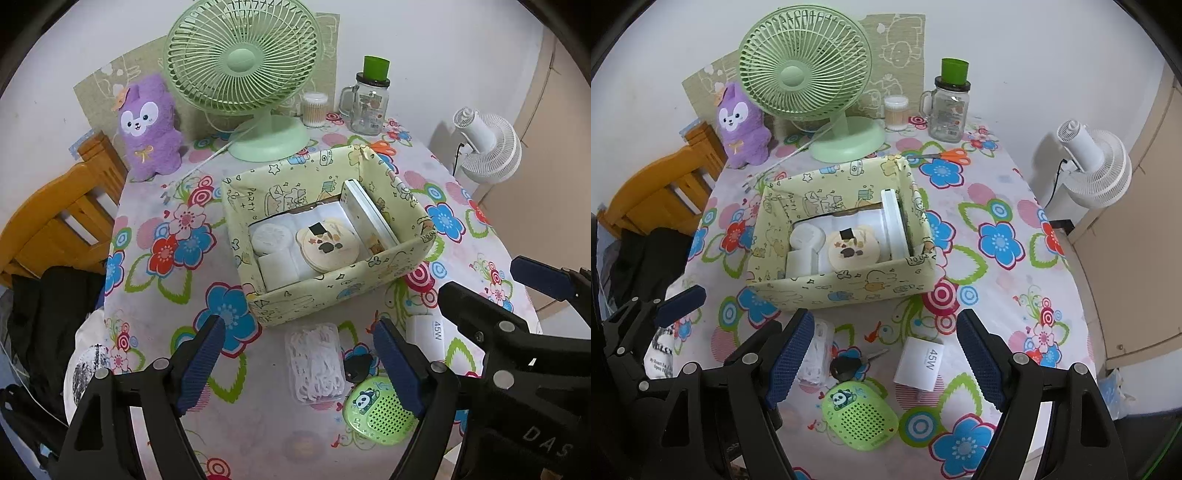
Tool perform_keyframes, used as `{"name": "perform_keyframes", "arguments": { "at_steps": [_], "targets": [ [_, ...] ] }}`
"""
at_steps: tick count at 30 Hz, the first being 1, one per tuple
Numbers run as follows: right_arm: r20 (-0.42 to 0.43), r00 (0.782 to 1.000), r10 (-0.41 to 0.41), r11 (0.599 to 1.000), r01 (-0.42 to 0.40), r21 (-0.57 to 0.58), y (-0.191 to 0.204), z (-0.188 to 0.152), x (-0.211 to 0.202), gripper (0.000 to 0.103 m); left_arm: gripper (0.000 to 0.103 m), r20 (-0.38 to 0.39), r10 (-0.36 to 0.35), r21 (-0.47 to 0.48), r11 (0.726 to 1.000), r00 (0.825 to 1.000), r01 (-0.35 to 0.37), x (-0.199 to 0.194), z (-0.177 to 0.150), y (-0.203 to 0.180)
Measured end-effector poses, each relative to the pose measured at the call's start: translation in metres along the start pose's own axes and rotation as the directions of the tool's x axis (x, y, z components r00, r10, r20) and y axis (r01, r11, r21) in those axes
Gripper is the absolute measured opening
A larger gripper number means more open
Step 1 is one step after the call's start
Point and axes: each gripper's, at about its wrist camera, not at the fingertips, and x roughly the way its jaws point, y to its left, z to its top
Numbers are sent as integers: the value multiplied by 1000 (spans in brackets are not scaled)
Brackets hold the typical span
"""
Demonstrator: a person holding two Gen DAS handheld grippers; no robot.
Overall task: Organize rigid objects
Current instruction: 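Move the left tool down toward the clear plastic box of floss picks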
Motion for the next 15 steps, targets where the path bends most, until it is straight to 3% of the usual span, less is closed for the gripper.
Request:
{"name": "perform_keyframes", "arguments": {
  "at_steps": [15],
  "targets": [
    [-30,999,31,999,-31,-16,-30,-10,25,82,85,-63,7,-59,998,998,-10,23,-14,-15]
  ]
}}
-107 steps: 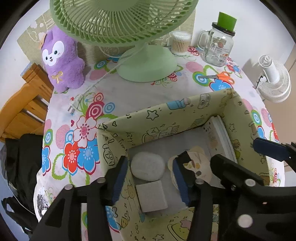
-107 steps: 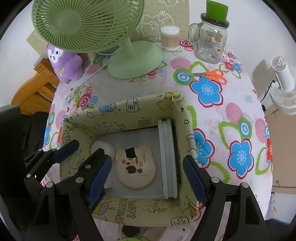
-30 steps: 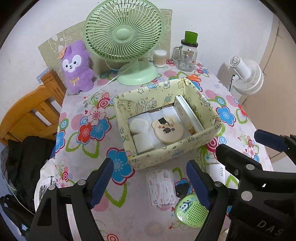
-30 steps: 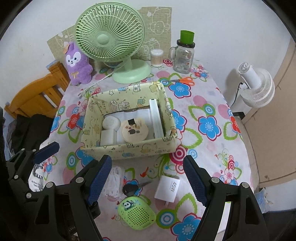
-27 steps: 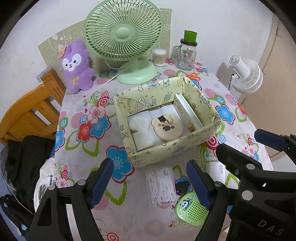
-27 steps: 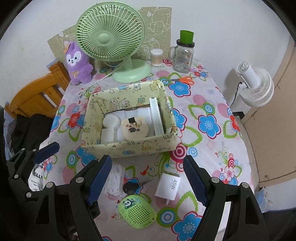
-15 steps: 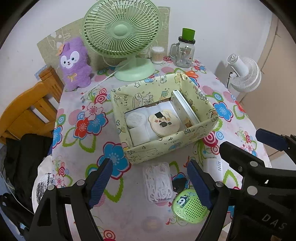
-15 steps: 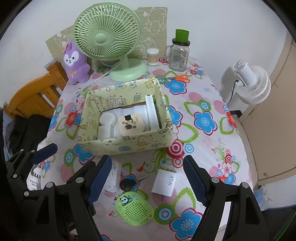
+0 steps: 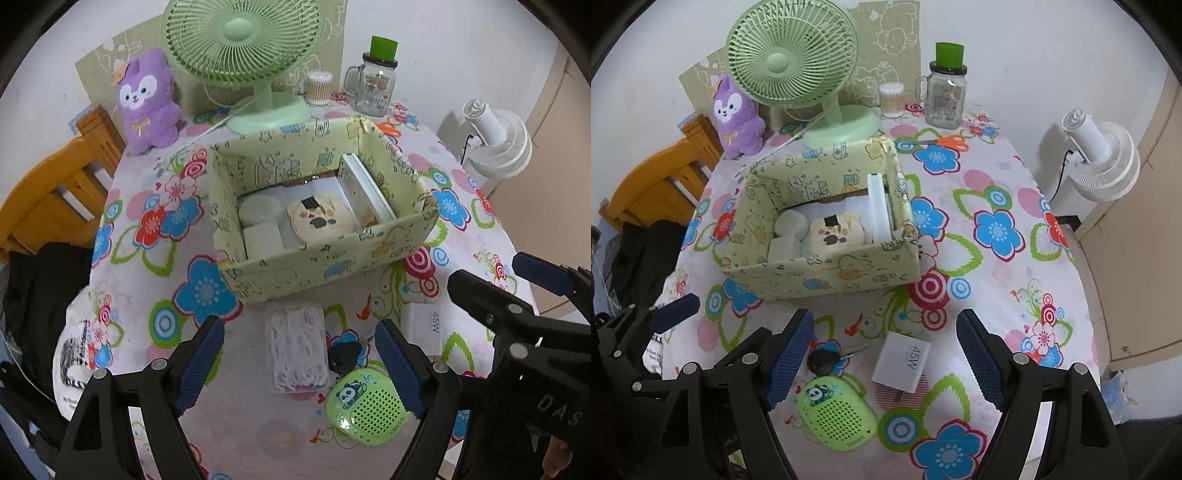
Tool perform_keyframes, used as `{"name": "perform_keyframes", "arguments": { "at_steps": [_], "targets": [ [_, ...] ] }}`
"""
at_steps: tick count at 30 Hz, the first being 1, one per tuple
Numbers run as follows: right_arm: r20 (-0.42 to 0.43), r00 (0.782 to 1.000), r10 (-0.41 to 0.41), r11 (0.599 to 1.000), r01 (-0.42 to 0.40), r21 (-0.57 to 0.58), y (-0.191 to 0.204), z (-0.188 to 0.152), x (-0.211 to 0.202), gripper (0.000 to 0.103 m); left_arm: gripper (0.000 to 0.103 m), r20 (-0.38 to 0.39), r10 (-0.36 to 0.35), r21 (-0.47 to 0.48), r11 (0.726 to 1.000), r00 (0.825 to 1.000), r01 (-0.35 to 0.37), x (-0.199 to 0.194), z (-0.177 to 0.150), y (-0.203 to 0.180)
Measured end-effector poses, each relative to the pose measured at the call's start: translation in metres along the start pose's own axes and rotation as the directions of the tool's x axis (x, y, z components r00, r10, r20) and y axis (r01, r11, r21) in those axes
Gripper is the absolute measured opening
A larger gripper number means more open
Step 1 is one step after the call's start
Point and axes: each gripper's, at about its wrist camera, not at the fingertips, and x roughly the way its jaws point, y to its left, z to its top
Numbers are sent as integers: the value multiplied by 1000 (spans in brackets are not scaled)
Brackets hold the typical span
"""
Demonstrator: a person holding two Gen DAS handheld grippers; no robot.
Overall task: Organize rigid objects
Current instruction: 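Move the left tool down toward the clear plastic box of floss picks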
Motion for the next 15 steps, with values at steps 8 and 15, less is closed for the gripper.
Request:
{"name": "perform_keyframes", "arguments": {
  "at_steps": [8,15],
  "targets": [
    [-29,1000,9,1000,-9,-21,-13,-8,16,82,86,-41,4,-35,999,999,-6,13,-10,-2],
    [-50,999,17,999,-19,-40,-18,-22,29,82,86,-87,11,-61,998,996,-16,29,-22,-1]
  ]
}}
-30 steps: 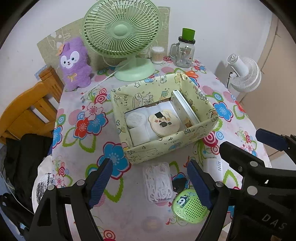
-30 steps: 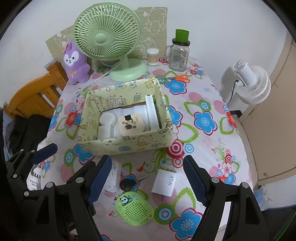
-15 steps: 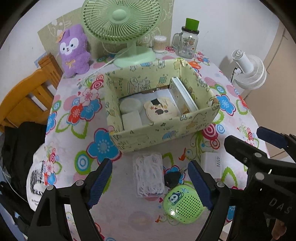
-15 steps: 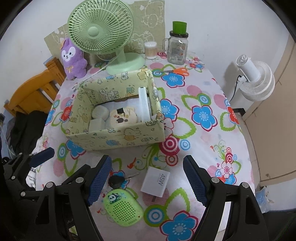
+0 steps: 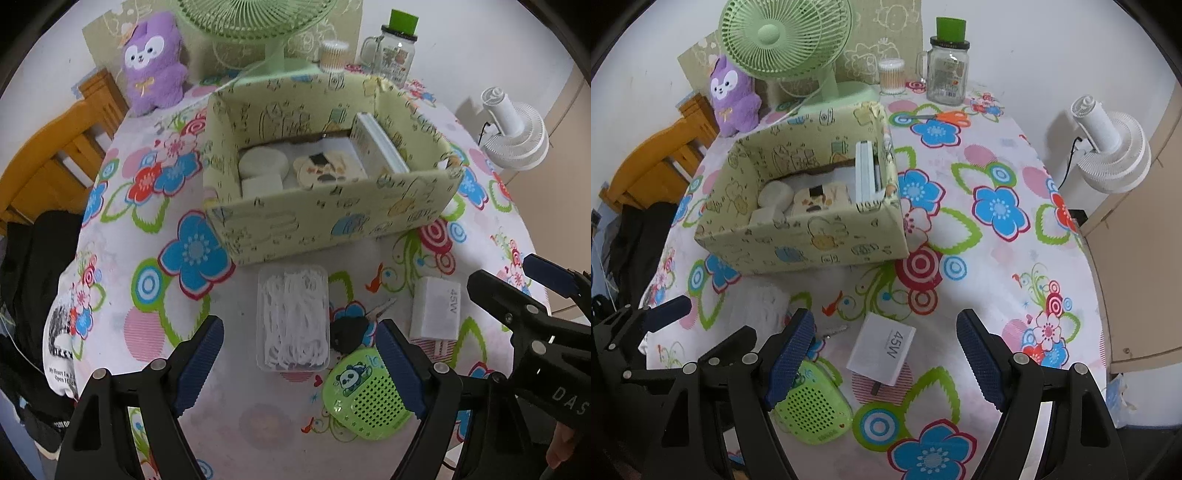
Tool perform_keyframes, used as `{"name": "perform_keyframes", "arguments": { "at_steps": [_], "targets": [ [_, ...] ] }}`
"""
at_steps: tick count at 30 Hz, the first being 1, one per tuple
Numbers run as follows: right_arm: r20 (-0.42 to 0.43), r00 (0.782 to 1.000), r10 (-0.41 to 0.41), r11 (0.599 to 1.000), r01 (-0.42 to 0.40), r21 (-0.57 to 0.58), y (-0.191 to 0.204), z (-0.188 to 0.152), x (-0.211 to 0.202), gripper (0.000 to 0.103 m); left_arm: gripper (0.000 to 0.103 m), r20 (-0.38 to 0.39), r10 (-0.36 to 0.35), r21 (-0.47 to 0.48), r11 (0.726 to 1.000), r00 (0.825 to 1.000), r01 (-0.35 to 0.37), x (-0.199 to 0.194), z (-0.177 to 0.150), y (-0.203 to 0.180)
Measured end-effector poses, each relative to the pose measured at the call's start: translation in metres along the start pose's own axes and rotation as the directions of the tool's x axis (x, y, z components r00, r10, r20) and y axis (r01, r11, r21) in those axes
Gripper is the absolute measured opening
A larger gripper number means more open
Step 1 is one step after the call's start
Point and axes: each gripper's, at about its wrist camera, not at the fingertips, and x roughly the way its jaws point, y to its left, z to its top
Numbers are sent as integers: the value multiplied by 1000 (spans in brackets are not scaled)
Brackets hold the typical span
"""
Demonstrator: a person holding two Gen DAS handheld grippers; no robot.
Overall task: Organize rigid objects
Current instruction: 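Move the left tool down toward the clear plastic box of floss picks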
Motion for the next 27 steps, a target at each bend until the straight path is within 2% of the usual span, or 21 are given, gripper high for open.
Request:
{"name": "perform_keyframes", "arguments": {
  "at_steps": [10,27],
  "targets": [
    [-47,999,10,1000,-11,-17,0,-13,21,82,86,-47,16,-4,1000,999,-16,20,-11,3],
    [-99,995,14,1000,-14,1,7,-16,52,82,86,-93,42,24,999,995,-40,54,-7,8]
  ]
}}
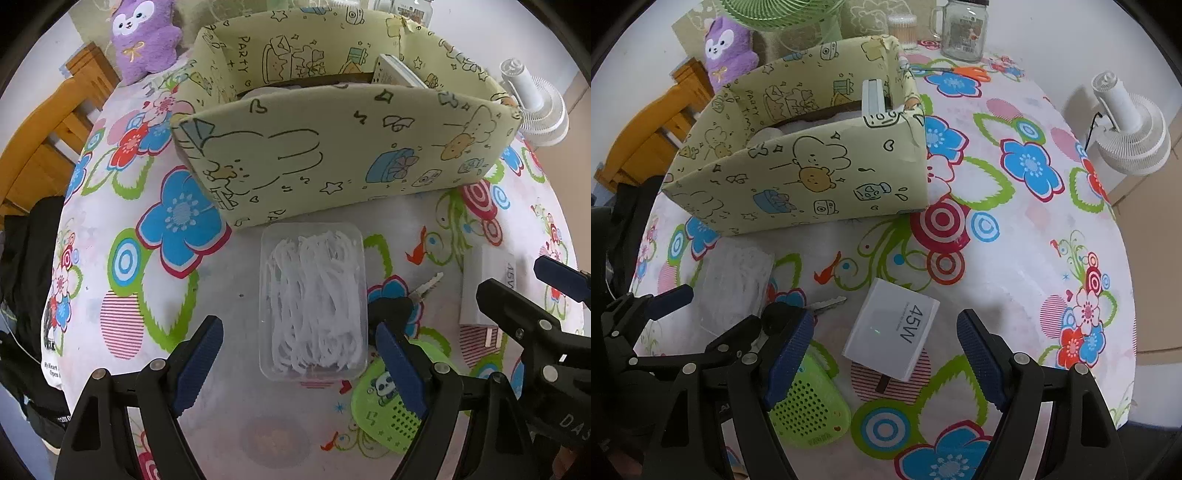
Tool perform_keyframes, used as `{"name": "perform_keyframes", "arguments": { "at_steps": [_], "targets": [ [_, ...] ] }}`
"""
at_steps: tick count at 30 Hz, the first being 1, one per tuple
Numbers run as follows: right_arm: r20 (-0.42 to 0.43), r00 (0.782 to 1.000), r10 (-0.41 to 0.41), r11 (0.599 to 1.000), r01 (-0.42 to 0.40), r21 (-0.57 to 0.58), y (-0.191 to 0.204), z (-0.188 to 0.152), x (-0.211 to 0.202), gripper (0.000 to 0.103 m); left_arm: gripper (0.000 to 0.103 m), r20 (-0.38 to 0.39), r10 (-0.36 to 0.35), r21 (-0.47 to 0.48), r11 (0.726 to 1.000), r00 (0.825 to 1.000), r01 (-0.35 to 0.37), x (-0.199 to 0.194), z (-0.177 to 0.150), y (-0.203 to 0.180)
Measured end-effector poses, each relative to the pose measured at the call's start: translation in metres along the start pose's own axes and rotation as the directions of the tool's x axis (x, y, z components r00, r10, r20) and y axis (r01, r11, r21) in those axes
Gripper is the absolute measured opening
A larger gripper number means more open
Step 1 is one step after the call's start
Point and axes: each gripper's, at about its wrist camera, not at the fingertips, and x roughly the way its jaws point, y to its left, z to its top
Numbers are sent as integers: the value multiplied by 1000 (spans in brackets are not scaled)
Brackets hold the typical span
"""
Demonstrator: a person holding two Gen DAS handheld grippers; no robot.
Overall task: Organize rigid objects
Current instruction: 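Move the left tool down toward the clear plastic box of floss picks, then grasp the floss pick box with the left tool while the right tool grasps the black key fob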
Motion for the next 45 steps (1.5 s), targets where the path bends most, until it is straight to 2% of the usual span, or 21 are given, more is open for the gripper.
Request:
{"name": "perform_keyframes", "arguments": {
  "at_steps": [3,11,15,20,29,37,45],
  "targets": [
    [-6,1000,-3,1000,3,9,0,1,4,82,86,1,6,10,1000,1000,-6,3,2,0],
    [-13,1000,-8,1000,9,29,3,4,11,82,77,12,-28,16,999,1000,28,10,6,4],
    [-14,1000,-10,999,10,43,5,7,12,82,61,10,-77,20,997,997,76,13,12,5],
    [-18,1000,-13,1000,14,28,12,7,13,82,60,33,-59,52,997,998,57,10,12,2],
    [-1,1000,-12,999,12,-32,39,8,9,82,60,41,-19,64,998,999,17,2,2,25],
    [-21,1000,0,997,-2,-74,66,2,18,82,60,25,-8,67,998,1000,7,6,-7,40],
    [-67,998,-8,999,4,-47,79,1,34,82,60,25,-24,73,997,999,22,4,-8,43]
  ]
}}
